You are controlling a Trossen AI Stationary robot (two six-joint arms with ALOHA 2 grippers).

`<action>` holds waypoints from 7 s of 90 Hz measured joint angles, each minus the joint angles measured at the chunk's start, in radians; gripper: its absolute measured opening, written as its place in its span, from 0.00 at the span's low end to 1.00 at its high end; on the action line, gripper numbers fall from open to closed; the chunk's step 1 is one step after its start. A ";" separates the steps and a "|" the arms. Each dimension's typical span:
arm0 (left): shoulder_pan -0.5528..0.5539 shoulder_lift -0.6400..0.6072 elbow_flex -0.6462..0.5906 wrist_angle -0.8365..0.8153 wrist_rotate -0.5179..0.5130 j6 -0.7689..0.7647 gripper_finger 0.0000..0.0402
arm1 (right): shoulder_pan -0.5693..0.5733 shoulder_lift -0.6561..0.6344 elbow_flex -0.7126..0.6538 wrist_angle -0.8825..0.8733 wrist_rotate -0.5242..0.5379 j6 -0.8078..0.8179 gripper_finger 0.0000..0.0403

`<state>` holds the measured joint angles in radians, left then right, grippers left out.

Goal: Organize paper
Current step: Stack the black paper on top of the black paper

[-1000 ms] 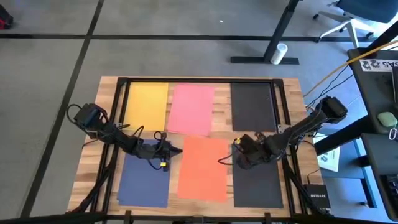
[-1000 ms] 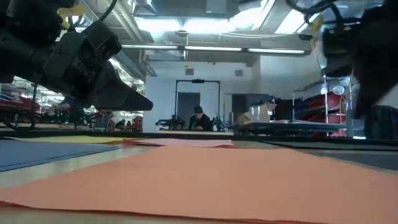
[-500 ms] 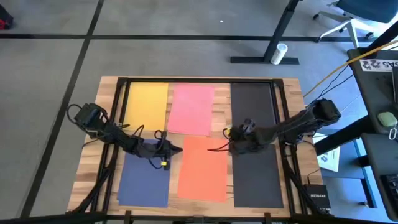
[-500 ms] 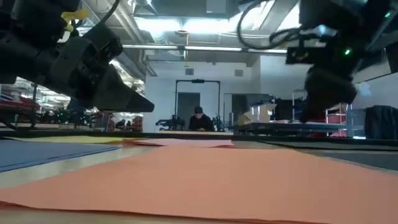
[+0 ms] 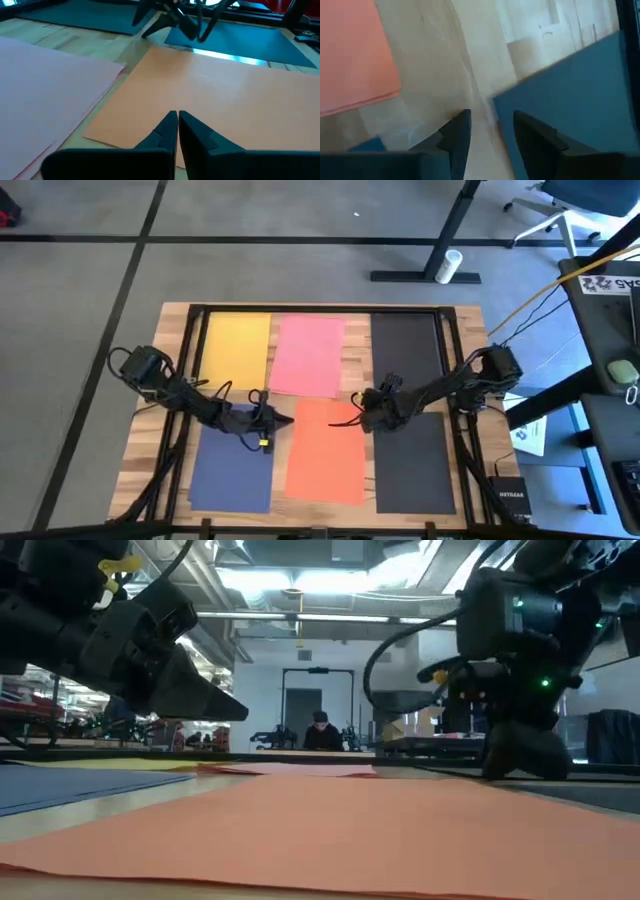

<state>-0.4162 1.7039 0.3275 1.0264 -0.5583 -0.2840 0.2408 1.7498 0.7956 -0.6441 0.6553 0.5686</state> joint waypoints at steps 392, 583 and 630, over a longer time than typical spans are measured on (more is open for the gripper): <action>-0.003 0.000 0.000 0.001 0.001 -0.023 0.00 | -0.010 -0.189 -0.044 -0.143 -0.592 0.641 0.00; -0.002 0.000 0.000 -0.051 0.000 -0.044 0.00 | -0.040 -0.173 -0.040 -0.048 -0.595 0.615 0.00; -0.002 0.000 0.000 -0.051 0.000 -0.045 0.00 | 0.001 -0.218 0.009 -0.092 -0.548 0.606 0.00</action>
<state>-0.4179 1.7039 0.3275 0.9756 -0.5579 -0.3288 0.2420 1.5322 0.8043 -0.7360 0.1077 1.1749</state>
